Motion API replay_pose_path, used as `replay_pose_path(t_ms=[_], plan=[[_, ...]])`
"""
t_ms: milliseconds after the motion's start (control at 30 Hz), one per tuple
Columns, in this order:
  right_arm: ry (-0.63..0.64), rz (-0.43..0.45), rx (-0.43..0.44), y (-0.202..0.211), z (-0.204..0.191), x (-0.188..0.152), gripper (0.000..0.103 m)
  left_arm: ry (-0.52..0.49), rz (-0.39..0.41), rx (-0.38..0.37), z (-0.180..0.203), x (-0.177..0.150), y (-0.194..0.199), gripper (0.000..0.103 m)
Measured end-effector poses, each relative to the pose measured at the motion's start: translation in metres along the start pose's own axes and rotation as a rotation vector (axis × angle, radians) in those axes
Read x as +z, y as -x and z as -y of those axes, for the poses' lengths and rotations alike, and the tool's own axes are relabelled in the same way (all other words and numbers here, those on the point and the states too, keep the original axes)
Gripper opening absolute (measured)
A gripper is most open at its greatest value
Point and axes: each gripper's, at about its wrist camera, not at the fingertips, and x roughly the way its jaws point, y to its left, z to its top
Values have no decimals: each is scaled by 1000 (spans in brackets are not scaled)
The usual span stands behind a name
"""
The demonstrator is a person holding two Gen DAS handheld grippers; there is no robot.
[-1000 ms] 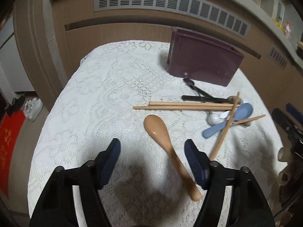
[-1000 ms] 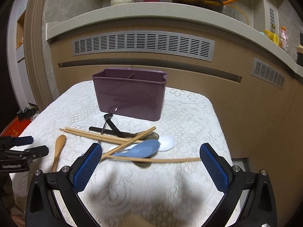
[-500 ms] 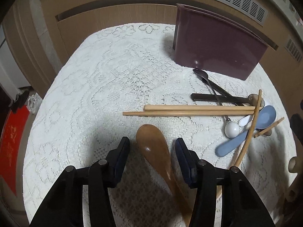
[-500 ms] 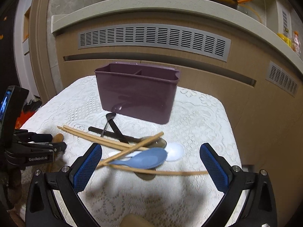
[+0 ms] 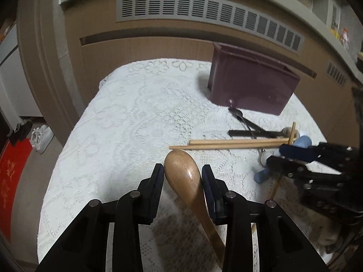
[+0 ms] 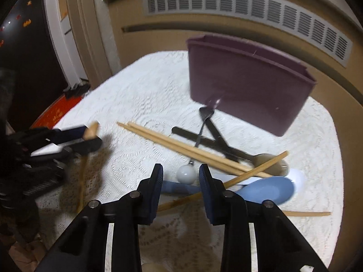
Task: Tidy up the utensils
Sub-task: 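Grasp the wooden spoon with the left gripper while the right gripper grasps the white ceramic spoon, then carry both spoons to the purple caddy and drop them in with both grippers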
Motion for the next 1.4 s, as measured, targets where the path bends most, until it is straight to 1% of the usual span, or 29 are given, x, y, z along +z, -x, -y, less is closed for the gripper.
replay_pose_path(t_ms=[100, 233, 267, 300, 367, 467, 633, 733, 833, 933, 1033, 1133, 1200, 1300, 1400], plan=[[-5, -15, -39, -9, -4, 1, 31, 28, 21, -20, -11, -1, 7, 35], [5, -57, -84, -25, -6, -2, 30, 42, 30, -45, -16, -1, 8, 35], [13, -57, -100, -25, -8, -3, 28, 42, 31, -50, -16, -1, 8, 35], [20, -60, -117, -26, -10, -3, 21, 43, 34, -57, -16, -1, 9, 35], [19, -58, -107, -20, -11, -2, 21, 40, 44, -69, -15, -1, 14, 35], [41, -10, -118, 4, -11, -1, 21, 35, 59, -83, -12, 1, 23, 35], [46, 151, -165, 65, -13, 3, 21, 22, 97, -103, -4, 3, 41, 35], [26, 217, -174, 94, -7, 2, 21, -7, 132, -117, 3, 4, 53, 35], [-7, 254, -163, 113, -1, -3, 21, -31, 160, -128, 10, 3, 65, 35], [-33, 271, -160, 125, 3, -6, 21, -39, 174, -132, 12, 3, 74, 35], [-52, 287, -166, 135, 9, -11, 21, 7, 133, -76, 1, 1, 72, 35], [-72, 294, -164, 139, 16, -15, 21, 78, 7, -65, -15, -4, 52, 38], [-75, 297, -166, 138, 17, -18, 21, 120, -78, -57, -19, -9, 35, 38], [-81, 294, -148, 133, 20, -20, 21, 147, -149, -43, -18, -12, 12, 38], [-89, 295, -141, 131, 23, -24, 21, 187, -207, 1, -21, -10, -12, 38]])
